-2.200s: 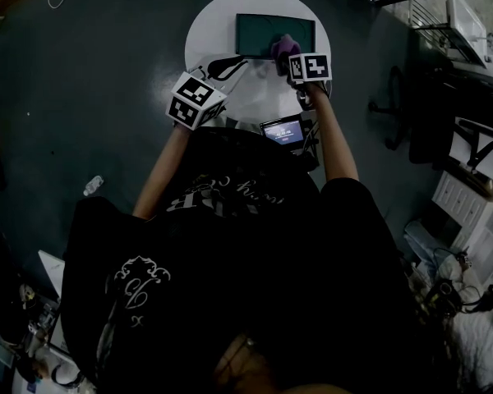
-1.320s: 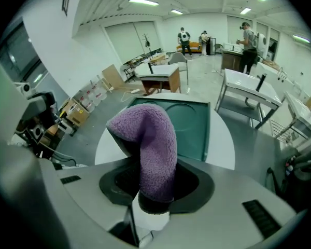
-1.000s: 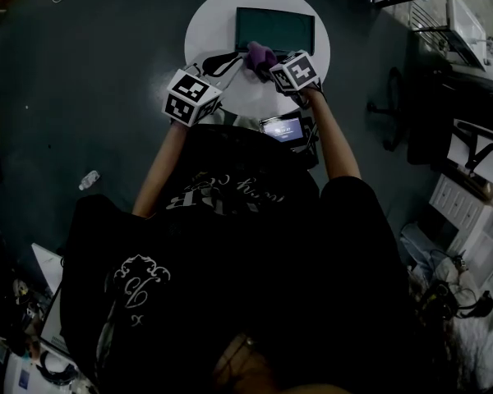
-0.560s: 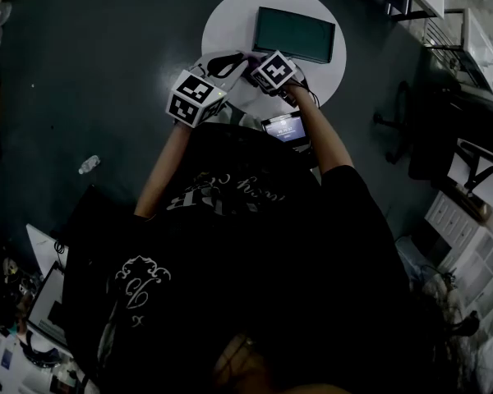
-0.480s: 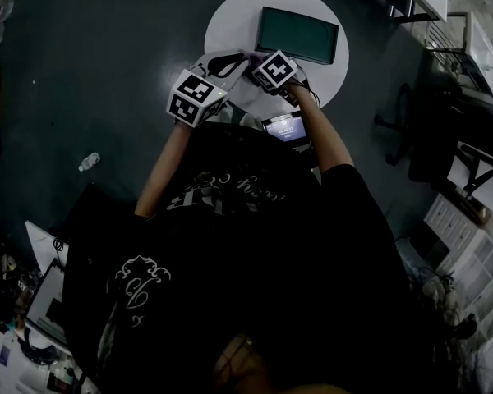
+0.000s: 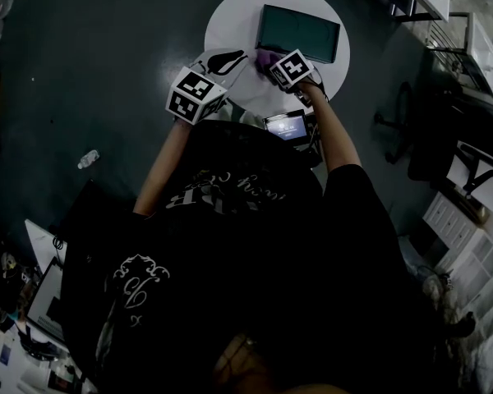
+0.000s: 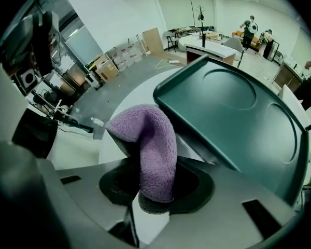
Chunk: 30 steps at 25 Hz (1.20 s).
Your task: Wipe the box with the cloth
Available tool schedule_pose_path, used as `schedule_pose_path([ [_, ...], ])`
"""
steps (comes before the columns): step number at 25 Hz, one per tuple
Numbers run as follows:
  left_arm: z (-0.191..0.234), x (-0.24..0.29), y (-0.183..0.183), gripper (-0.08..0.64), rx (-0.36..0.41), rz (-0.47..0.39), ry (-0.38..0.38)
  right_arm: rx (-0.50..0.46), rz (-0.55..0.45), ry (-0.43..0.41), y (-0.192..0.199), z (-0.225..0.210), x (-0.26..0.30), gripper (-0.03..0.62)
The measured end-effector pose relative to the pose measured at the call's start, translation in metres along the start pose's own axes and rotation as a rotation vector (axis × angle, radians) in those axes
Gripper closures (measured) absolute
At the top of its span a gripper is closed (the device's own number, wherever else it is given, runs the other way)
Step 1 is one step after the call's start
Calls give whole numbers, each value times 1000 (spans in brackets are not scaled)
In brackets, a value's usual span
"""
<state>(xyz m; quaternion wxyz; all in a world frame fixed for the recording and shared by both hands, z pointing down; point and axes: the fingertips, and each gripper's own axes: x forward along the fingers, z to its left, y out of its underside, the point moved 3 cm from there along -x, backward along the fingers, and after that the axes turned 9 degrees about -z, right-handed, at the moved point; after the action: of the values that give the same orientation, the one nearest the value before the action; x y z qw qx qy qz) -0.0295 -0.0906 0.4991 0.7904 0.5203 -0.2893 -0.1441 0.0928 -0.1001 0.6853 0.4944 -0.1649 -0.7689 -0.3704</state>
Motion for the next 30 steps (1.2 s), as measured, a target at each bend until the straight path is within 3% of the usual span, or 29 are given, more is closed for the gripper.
schedule_pose_path([
  [12, -29, 35, -4, 522, 32, 20, 92, 122, -16, 70, 57, -39, -48, 477],
  [17, -45, 56, -7, 522, 44, 24, 114, 119, -24, 77, 74, -52, -63, 477],
  [30, -82, 106, -16, 522, 24, 4, 81, 128, 0, 104, 123, -105, -103, 477],
])
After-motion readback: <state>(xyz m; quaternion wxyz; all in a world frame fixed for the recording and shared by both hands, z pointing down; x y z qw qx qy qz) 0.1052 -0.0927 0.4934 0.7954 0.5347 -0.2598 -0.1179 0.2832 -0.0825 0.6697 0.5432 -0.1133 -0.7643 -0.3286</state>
